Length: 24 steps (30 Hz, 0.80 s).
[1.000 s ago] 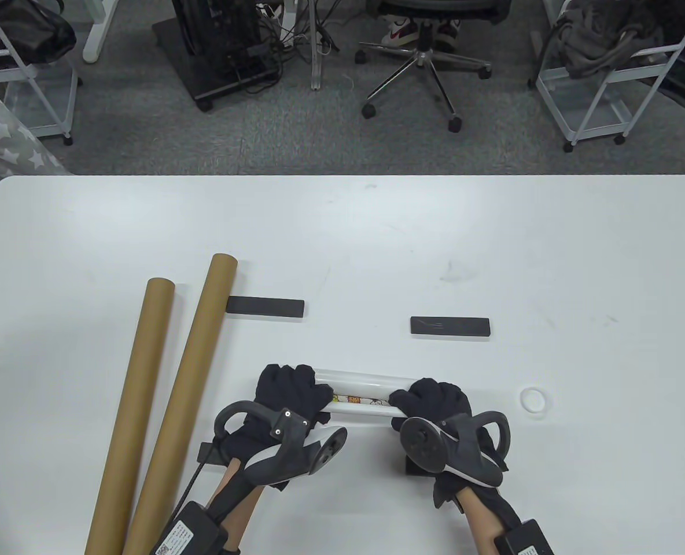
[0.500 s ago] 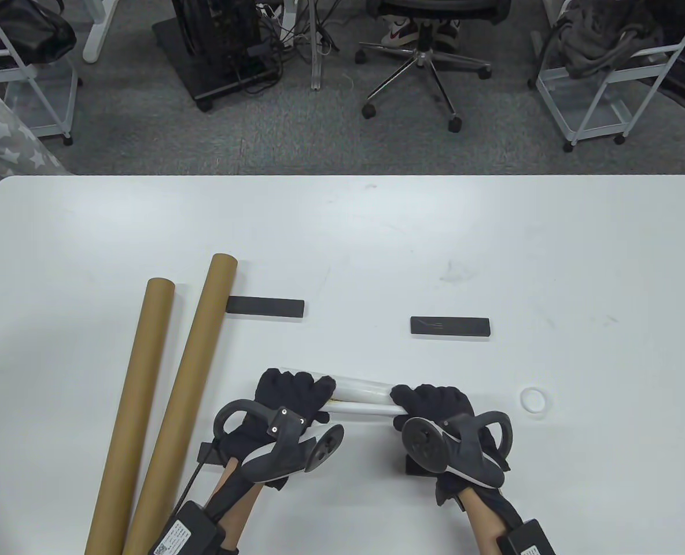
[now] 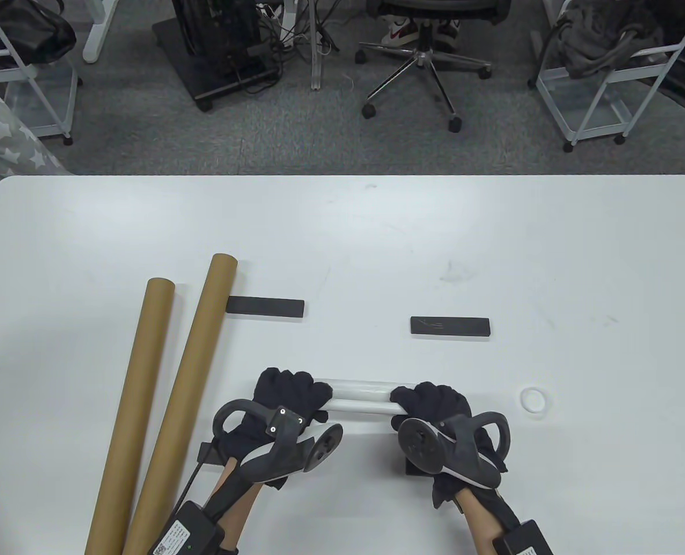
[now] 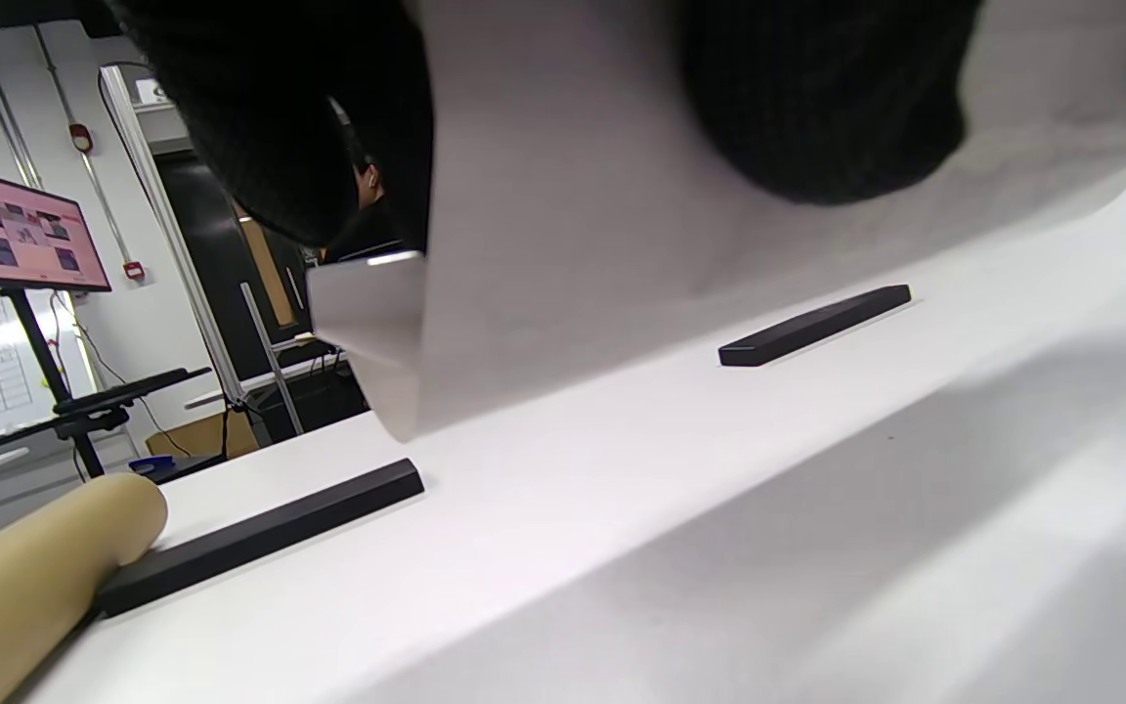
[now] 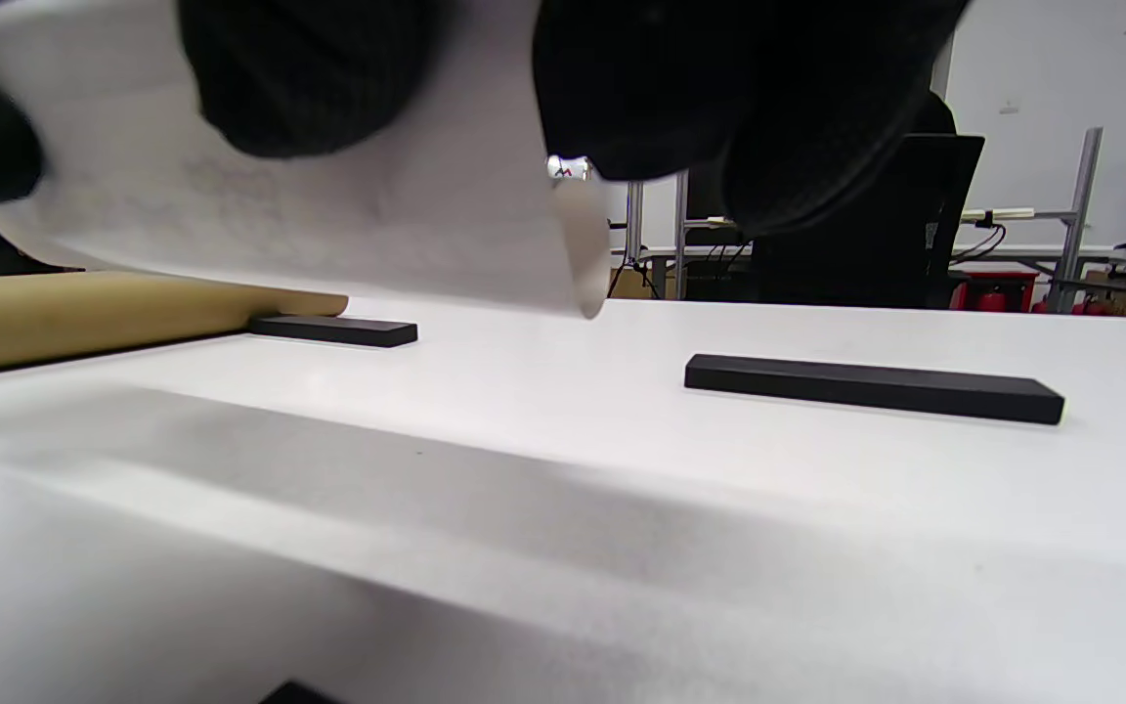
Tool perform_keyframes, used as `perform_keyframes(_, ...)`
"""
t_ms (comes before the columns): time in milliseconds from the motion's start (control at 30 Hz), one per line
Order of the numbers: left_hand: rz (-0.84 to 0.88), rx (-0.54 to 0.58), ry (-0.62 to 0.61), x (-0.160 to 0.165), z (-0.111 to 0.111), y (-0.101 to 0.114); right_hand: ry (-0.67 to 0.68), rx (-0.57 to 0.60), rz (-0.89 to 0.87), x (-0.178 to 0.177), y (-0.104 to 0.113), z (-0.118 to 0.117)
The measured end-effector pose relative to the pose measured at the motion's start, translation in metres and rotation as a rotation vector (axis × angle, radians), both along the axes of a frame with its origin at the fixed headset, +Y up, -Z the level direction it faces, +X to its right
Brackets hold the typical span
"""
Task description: Roll up posters and store in mailing tubes
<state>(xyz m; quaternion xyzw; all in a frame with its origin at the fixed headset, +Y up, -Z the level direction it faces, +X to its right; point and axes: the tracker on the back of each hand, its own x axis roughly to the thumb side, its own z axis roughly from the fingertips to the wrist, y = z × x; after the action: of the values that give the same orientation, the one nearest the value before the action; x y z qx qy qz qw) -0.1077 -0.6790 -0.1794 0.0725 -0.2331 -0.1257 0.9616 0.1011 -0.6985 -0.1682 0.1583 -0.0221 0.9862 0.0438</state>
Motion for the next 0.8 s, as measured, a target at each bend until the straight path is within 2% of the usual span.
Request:
perform_keyframes(333, -0.093, 0.076, 0.017, 0.0057, 0.0031, 0.0014, -0.008, 0.016, 0.013, 0.0002, 0.001, 0.0006)
perform_keyframes(800, -0.015, 0.005, 0.016, 0.0007, 0.0, -0.0028, -0.018, -0.009, -0.061, 0.0067, -0.0003, -0.0025)
